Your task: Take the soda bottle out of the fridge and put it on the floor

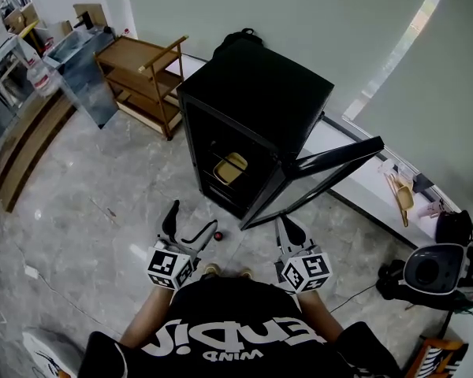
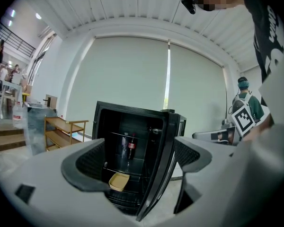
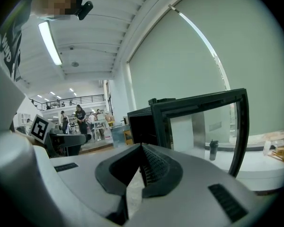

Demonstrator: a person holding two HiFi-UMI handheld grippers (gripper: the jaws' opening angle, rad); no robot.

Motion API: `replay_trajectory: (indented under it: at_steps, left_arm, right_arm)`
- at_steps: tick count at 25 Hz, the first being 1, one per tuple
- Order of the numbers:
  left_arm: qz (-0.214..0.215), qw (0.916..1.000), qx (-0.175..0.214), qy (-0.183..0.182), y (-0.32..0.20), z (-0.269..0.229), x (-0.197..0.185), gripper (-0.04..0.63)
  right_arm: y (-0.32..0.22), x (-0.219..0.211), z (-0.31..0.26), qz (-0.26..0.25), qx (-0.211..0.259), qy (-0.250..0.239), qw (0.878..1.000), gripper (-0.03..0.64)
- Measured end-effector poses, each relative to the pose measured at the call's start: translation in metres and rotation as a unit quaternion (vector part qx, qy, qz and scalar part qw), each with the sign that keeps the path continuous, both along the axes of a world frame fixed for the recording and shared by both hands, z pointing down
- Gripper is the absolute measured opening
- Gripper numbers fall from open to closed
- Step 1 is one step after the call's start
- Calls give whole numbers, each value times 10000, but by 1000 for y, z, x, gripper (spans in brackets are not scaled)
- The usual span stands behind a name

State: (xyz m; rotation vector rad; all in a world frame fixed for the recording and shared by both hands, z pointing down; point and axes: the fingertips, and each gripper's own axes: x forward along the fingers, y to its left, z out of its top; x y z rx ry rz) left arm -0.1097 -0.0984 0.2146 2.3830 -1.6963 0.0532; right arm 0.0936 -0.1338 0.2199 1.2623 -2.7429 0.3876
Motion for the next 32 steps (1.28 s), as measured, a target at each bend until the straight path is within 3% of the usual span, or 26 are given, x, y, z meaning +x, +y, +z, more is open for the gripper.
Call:
replay_trajectory:
  at_steps: [9, 18, 32]
  left_arm:
    - [-110, 9999, -48, -1, 7, 2, -4, 434]
    - [-643, 9978, -26, -166, 10, -2, -15, 20]
    - [-717, 9972, -101, -210, 16, 20, -12, 6]
  right_arm:
    - [-7, -4, -10, -8, 92, -50, 9999, 23]
    - [-6, -5, -12, -100, 103, -56, 9999, 23]
    - [-2, 0, 6, -12, 136, 51, 9999, 23]
